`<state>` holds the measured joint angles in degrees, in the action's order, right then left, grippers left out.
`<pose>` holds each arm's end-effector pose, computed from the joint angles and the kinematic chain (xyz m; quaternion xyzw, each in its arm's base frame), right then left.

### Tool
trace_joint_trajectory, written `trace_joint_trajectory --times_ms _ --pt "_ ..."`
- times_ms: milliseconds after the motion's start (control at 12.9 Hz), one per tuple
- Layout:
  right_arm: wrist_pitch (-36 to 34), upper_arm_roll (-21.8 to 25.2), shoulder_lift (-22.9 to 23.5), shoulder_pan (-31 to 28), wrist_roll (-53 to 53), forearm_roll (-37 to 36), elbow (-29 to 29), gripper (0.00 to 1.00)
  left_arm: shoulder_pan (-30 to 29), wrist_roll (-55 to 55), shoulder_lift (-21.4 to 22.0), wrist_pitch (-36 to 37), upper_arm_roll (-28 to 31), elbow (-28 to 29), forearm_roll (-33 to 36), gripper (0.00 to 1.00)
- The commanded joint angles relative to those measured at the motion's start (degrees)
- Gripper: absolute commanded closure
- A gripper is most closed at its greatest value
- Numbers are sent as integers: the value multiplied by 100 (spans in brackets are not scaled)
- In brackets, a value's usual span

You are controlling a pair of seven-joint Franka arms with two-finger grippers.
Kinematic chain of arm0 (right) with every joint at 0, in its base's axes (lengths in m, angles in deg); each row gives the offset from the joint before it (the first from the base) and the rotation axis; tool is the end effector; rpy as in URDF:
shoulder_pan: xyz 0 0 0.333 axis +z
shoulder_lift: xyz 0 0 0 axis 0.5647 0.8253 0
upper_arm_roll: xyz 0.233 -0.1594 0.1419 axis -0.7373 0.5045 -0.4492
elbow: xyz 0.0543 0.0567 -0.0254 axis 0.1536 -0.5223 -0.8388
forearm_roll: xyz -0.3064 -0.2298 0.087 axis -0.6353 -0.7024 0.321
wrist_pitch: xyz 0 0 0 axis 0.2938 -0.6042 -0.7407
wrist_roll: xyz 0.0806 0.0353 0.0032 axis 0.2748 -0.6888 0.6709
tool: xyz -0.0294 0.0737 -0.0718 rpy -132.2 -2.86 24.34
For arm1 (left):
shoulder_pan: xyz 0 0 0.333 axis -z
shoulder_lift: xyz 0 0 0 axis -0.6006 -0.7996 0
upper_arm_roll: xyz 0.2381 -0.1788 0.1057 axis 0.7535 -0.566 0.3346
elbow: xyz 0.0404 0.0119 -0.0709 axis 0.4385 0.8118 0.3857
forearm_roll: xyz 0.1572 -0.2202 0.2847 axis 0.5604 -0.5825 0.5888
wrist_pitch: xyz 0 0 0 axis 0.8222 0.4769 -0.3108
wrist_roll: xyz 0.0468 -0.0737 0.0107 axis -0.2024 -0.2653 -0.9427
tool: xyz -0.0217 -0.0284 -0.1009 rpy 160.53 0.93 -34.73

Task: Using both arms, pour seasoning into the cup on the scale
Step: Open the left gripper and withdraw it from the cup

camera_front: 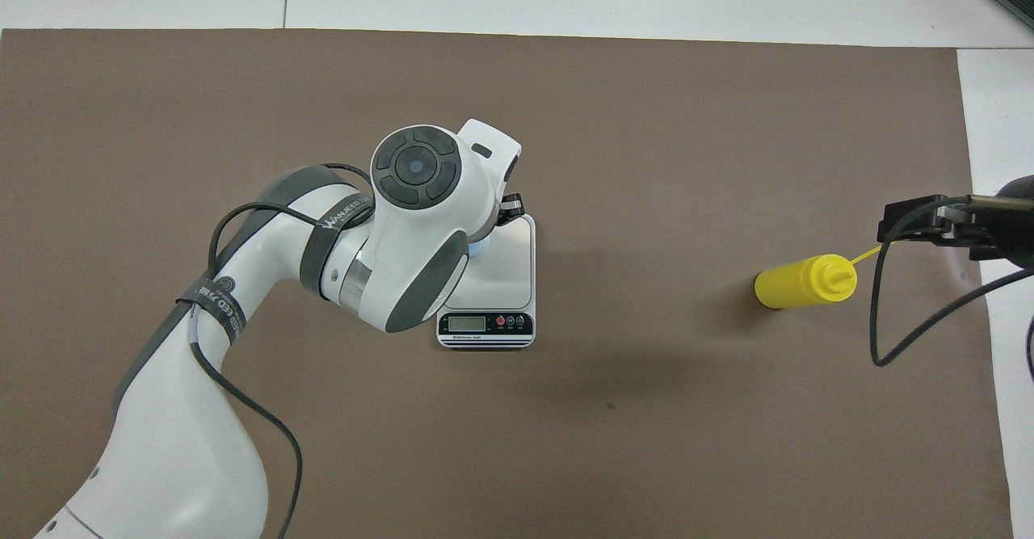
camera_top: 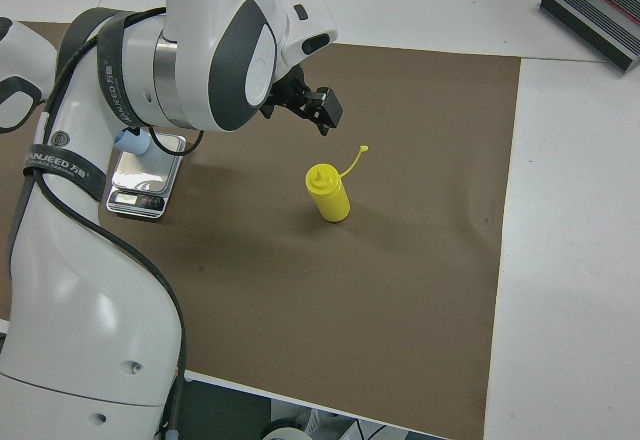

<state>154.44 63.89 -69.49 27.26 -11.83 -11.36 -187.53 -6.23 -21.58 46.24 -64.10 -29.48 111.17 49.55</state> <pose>0.5295 -0.0086 0.6153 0.9942 -0.1037 0.0267 0.0075 0.5567 -0.3963 0.3908 0.9934 0.0964 0.0213 0.0589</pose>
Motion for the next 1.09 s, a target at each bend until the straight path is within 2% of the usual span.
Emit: trace_joint_trajectory --times_ms 0,233,622,856,1011 --pt "183 -36 -164 -70 -11 -6 -216 0 87 -68 -31 48 67 -49 60 54" --pt "183 -36 -164 -70 -11 -6 -216 0 87 -68 -57 319 67 -189 51 52" --pt "87 -27 -182 -79 199 -6 -243 0 34 -129 -488 1206 84 -1514 16 52" --pt "261 17 -348 -97 759 -6 -593 0 -27 -200 -462 1715 181 -1841 -2 52" --pt "498 26 -463 -245 1287 20 -857 0 -647 -130 -296 2522 103 -2262 -37 52"
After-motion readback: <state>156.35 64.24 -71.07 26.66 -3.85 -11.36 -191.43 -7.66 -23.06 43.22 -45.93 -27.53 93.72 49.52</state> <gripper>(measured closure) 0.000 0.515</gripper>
